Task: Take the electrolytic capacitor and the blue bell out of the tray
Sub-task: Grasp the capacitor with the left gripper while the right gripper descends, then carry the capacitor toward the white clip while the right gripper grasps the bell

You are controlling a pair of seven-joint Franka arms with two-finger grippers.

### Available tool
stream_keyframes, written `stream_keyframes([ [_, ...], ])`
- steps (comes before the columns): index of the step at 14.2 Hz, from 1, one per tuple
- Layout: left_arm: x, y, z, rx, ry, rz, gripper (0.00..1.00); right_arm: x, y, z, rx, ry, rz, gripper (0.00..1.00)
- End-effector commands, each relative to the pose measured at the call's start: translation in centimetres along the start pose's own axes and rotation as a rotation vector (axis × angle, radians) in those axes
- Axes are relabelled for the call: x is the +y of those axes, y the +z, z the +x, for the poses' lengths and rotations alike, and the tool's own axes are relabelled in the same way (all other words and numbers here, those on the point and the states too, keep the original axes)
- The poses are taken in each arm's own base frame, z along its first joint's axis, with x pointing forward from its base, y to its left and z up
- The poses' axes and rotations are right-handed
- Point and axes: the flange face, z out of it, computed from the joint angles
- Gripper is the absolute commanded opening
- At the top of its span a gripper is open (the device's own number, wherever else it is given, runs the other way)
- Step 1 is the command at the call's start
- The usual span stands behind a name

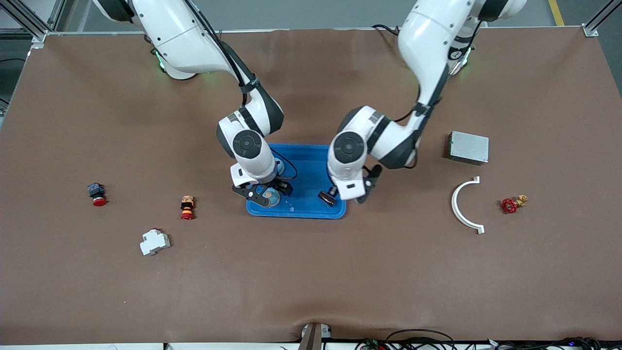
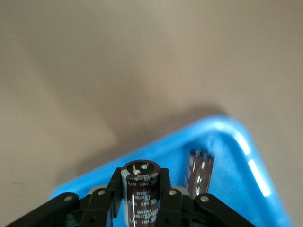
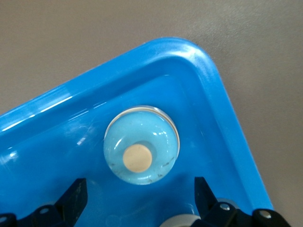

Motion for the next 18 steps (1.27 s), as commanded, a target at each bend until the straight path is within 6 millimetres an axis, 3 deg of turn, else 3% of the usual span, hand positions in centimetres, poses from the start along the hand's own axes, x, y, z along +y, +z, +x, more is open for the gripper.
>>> stream_keyframes([
  [1, -1.6, -3.5, 4.8, 0.066, -0.004, 0.014, 0.0, -0.6, -0.1, 0.3, 0.021, 0.009, -0.001, 1.0],
  [5, -3.2, -3.1, 12.3, 0.07, -0.098, 0.043, 0.0, -1.3, -0.6, 0.7, 0.03, 0.009, 0.016, 1.0],
  [11, -6.9, 2.7, 21.2, 0.142, -0.022, 0.098, 0.0, -2.0, -0.4, 1.2, 0.057, -0.023, 0.013, 1.0],
  [13, -7.4, 4.0, 22.4, 0.141, 0.055, 0.088, 0.0, -1.7, 0.0, 1.6, 0.076, -0.049, -0.006, 1.0],
  [16, -8.4, 4.8, 25.8, 0.127, 0.146, 0.09, 0.0, -1.5, 0.0, 2.0, 0.097, -0.079, -0.023, 1.0],
  [18, -8.4, 5.4, 26.4, 0.123, 0.198, 0.092, 0.0, -1.5, 0.0, 2.1, 0.103, -0.089, -0.025, 0.95],
])
